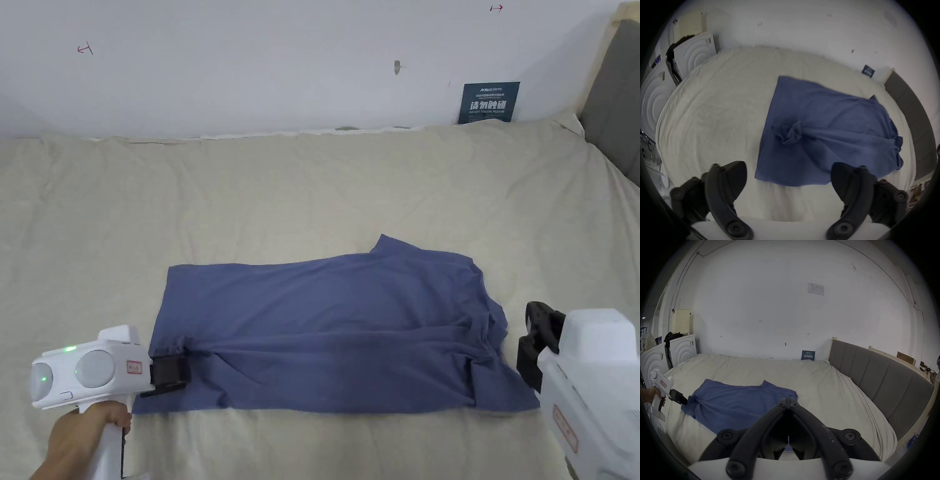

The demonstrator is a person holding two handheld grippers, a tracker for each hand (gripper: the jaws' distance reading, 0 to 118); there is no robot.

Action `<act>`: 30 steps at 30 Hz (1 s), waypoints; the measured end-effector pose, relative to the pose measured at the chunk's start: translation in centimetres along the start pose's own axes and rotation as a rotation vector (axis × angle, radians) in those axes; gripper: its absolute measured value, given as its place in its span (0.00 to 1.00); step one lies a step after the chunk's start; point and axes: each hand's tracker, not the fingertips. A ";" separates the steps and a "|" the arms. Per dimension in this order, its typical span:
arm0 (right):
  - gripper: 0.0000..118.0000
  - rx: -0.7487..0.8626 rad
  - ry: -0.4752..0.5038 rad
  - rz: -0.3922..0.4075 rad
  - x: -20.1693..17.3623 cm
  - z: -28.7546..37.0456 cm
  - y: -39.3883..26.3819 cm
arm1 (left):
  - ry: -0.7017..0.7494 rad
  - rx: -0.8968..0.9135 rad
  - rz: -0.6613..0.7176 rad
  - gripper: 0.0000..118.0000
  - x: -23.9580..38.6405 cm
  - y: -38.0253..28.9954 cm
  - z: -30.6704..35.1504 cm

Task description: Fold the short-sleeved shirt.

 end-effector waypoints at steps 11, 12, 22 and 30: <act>0.16 -0.233 -0.006 -0.101 0.6 -6.8 -2.4 | -0.026 -0.027 -0.021 0.06 -0.4 -2.2 -2.7; 0.28 -0.275 -0.005 -0.121 0.7 -8.2 -2.9 | 0.017 -0.035 -0.010 0.06 -0.3 -2.1 -2.7; 0.82 -0.721 -0.053 -0.094 -0.3 -18.2 -10.3 | -0.032 0.056 -0.020 0.06 -0.8 -2.1 0.9; 0.05 -0.593 0.045 -0.072 0.0 -13.1 -9.4 | -0.039 0.071 -0.006 0.06 -1.6 -3.3 2.3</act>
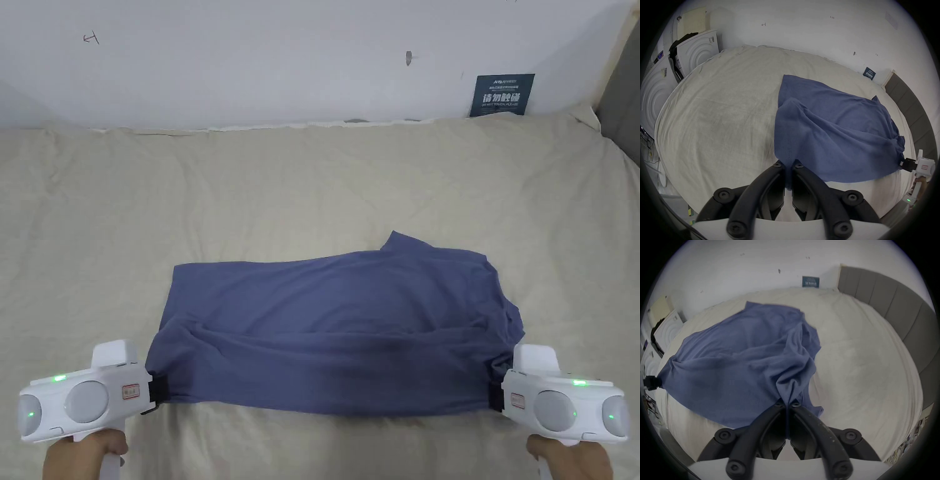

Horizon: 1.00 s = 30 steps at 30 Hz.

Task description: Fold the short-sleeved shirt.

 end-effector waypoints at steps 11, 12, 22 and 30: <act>0.05 -0.049 0.037 -0.066 3.0 5.1 -8.2 | 0.016 -0.117 0.042 0.06 -3.2 -8.9 3.9; 0.05 -0.081 0.040 -0.077 3.2 4.7 -9.4 | 0.026 -0.135 0.042 0.06 -3.5 -10.1 3.9; 0.14 -0.094 0.027 -0.133 3.5 4.1 -10.2 | 0.106 -0.169 -0.021 0.14 -2.0 -11.4 3.5; 0.95 0.296 0.066 -0.081 1.8 11.6 -3.6 | -0.043 0.220 0.038 0.99 1.8 -5.8 11.2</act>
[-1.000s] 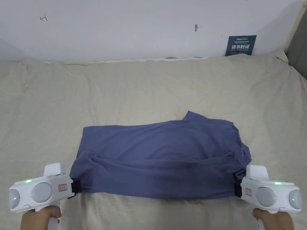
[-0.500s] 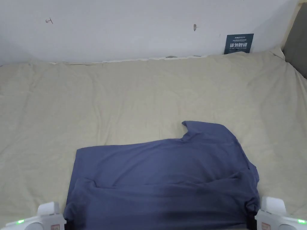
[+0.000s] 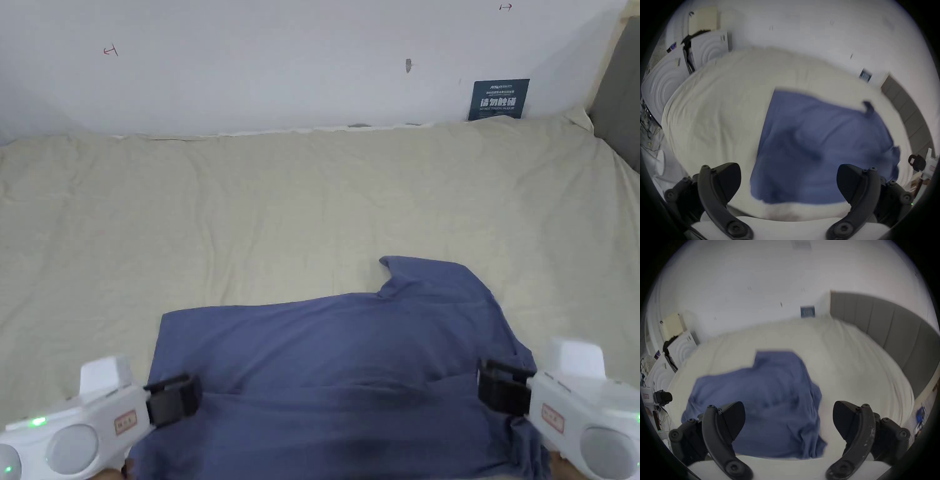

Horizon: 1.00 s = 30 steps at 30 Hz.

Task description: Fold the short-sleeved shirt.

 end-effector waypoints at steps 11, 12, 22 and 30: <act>0.02 0.380 -0.024 0.136 -6.0 7.1 5.9 | 0.004 0.451 -0.212 0.01 7.6 3.4 5.3; 0.01 0.399 -0.034 0.156 -6.2 7.2 5.9 | 0.009 0.452 -0.224 0.00 8.0 3.2 5.2; 0.01 0.420 -0.023 0.154 -6.5 6.7 7.0 | 0.001 0.401 -0.246 0.00 7.9 4.6 3.5; 0.01 0.395 -0.018 0.160 -6.5 4.0 8.6 | -0.054 0.080 -0.154 0.00 4.6 10.1 -5.8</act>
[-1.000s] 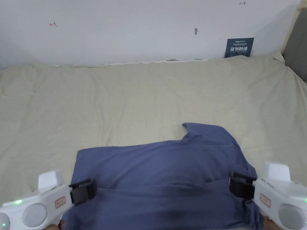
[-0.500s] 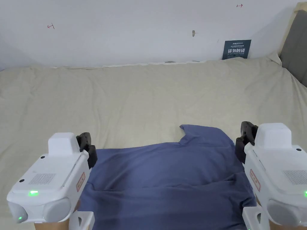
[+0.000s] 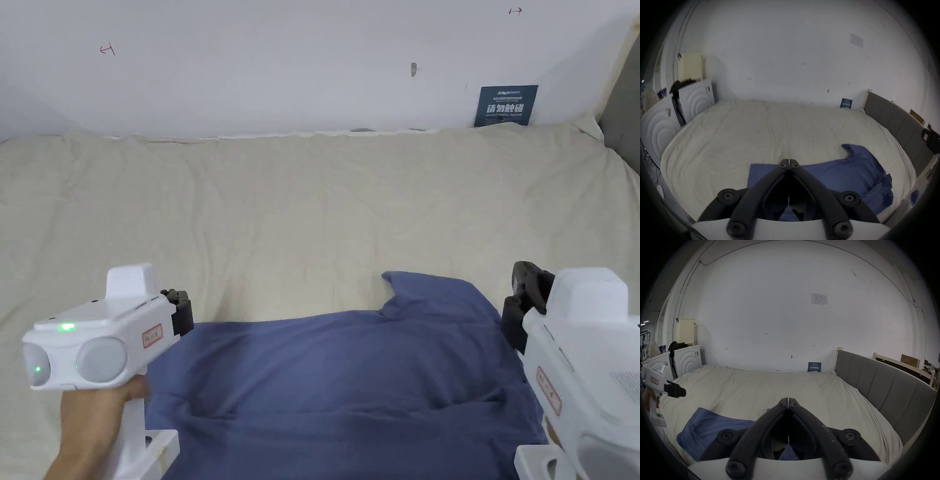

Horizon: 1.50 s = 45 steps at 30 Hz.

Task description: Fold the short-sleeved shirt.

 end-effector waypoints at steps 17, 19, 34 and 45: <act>0.24 -0.151 -0.016 -0.024 -0.1 -8.9 -2.3 | 0.117 -0.332 0.133 0.90 -7.4 -1.8 -17.6; 0.24 -0.164 -0.022 -0.021 -0.1 -9.7 -2.5 | 0.130 -0.358 0.106 0.80 -7.1 -2.3 -18.2; 0.06 -0.284 -0.006 -0.068 2.1 -21.4 -2.7 | 0.043 -0.129 0.063 0.02 -5.7 -0.9 -12.2; 0.83 -0.726 -0.088 -0.115 4.5 -33.1 -11.8 | -0.033 -0.049 0.027 0.02 -4.7 0.5 -6.6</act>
